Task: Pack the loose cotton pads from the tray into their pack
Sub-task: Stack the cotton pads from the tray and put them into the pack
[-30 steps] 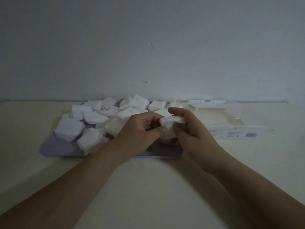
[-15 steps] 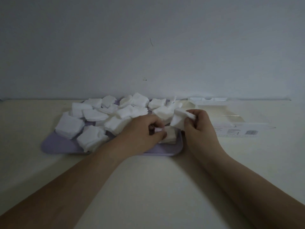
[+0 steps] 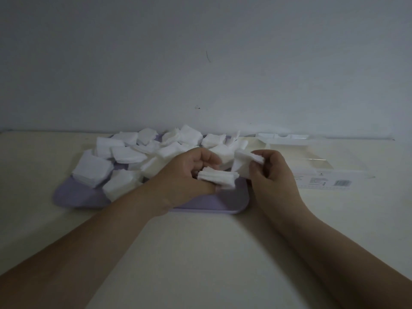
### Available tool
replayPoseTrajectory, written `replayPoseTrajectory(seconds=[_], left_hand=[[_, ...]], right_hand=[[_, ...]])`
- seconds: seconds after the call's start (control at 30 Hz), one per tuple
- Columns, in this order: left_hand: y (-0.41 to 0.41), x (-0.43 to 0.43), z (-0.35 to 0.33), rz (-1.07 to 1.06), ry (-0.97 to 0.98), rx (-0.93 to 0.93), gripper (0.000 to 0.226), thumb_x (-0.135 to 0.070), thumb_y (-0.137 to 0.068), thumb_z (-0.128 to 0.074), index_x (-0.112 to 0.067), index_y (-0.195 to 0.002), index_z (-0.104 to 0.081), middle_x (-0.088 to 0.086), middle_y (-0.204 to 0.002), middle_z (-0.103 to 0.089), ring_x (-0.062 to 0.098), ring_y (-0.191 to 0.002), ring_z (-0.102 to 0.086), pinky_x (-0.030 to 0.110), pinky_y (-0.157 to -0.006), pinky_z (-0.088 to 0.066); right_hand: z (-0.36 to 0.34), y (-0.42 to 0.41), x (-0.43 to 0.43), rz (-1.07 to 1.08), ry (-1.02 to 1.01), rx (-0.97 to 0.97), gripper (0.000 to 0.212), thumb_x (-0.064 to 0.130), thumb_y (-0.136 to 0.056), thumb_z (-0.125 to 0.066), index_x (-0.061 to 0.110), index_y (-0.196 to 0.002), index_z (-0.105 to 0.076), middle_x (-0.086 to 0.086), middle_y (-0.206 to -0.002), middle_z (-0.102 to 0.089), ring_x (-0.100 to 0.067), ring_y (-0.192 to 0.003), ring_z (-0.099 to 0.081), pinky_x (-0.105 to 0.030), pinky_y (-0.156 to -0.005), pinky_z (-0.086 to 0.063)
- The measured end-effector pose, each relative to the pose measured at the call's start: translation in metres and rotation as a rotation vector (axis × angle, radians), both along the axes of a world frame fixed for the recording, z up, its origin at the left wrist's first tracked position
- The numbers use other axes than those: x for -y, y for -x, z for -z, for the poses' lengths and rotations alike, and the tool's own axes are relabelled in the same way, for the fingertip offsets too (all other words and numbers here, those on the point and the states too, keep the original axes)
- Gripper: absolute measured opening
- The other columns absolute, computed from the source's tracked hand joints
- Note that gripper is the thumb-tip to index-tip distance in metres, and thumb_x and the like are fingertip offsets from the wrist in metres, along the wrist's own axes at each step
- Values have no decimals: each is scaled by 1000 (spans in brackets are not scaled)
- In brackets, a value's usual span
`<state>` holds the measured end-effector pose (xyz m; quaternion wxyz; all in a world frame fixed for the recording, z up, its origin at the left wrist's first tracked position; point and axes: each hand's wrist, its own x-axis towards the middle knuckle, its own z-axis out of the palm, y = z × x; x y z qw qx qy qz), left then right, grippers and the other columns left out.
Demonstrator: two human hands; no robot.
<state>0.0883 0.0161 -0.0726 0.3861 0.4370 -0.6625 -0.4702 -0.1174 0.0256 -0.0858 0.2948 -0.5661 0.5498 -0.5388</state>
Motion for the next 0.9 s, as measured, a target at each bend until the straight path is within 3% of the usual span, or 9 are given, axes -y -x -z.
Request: replayPoseTrajectory(seconds=[0.1,0.17,0.27,0.43,0.6,0.77,0.9], left_hand=[[0,1,1,10,-2,-48,53,10,-78,-80,-17,-121,-64,-6,-94,-71,12,-89,-65,26,-85,-56],[0,1,0,-4,-6,-84,39,7,-80,-80,-14,-111,-69,-4,-94,-74,8,-89,-67,20,-82,-56],[1,0,0,10,-17,-132,25,7,-85,-74,-13,-100,-73,-5,-87,-76,5,-84,-69,16,-75,-54],[0,2,-1,37,-40,-165,25,7,-92,-63,-15,-97,-75,-10,-81,-74,-2,-74,-65,10,-66,-49],[-2,2,3,56,-58,-169,24,6,-92,-67,-9,-109,-73,7,-106,-78,14,-99,-72,22,-85,-55],[-2,4,4,-4,-61,-197,23,7,-89,-70,-5,-109,-68,9,-107,-77,19,-101,-72,28,-87,-58],[-1,3,2,-20,-69,-201,22,6,-90,-70,-4,-109,-67,7,-100,-77,14,-91,-71,23,-77,-57]], right_hand=[[-1,1,-2,-76,11,19,18,10,-96,-62,23,-108,-67,0,-92,-75,-19,-87,-71,-35,-80,-58],[-2,0,-3,-153,-11,73,19,6,-94,-65,21,-105,-71,-3,-92,-79,-26,-93,-75,-47,-90,-59],[-2,-1,-5,-219,-38,128,21,1,-95,-65,17,-105,-74,-1,-96,-81,-22,-97,-77,-50,-98,-58],[-2,1,-4,-244,-53,240,18,1,-96,-66,12,-107,-74,-5,-98,-81,-25,-99,-77,-45,-96,-58],[-2,4,-3,-295,-89,296,23,-6,-95,-62,11,-106,-73,-7,-98,-81,-22,-94,-77,-32,-84,-58],[-2,5,-3,-344,-101,267,23,-5,-98,-59,10,-109,-73,-7,-99,-81,-21,-93,-77,-26,-80,-59],[-4,3,-5,-370,-97,286,20,0,-100,-60,10,-111,-74,-9,-102,-80,-22,-96,-77,-33,-89,-59]])
